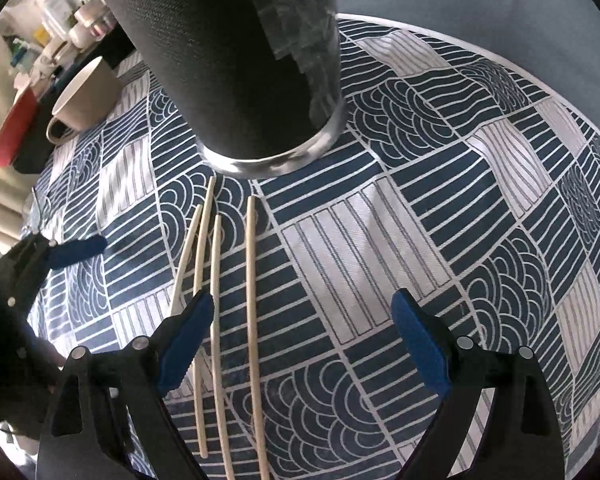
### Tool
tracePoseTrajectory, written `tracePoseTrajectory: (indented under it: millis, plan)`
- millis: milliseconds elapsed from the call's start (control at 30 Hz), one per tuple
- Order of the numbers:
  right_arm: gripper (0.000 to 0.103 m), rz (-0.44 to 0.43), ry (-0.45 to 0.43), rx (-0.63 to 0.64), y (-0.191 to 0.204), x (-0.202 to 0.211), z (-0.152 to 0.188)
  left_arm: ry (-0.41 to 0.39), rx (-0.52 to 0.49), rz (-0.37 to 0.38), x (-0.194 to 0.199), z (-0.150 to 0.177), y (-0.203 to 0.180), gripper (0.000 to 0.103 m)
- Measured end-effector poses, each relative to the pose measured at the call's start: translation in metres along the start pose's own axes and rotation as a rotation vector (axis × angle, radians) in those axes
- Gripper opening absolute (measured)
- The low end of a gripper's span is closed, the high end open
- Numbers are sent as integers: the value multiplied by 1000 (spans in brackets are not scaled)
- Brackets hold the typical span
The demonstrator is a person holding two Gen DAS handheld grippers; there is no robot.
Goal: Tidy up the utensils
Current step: 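Move both open tools back down to the remaining chopsticks, then close the left tool on a chopstick while the right tool grasps another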
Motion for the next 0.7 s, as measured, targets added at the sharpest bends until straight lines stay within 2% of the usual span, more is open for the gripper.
tracePoseTrajectory:
  millis: [100,233,300,567,667,700]
  plan:
    - [86,22,16,8,4,-5,-1,22,-16,-17,-4,2,-4,97]
    - [86,67,31,27,12,-11,-3,12,-50,-44,-5,5,-7,97]
    - [89,138,56,35,14,-15,-4,11,-53,-51,-5,4,-6,99]
    - [90,135,103,-88,-10,-13,-2,53,-59,-57,-4,5,1,99]
    - [87,137,116,-114,-22,-11,2,73,-57,-48,-3,7,9,96]
    - [81,136,109,-113,-27,-8,5,73,-62,-48,-2,8,10,92]
Point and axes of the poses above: each gripper's, at about its wrist camera, not at the fingertips, and x roughly against the way its jaws point, y to its left, z to its underside, the point moved 2 cm from there along -x, roughly the way its jaws point, and after that the axes turned 14 degrees about y, right-handed, at the moved point
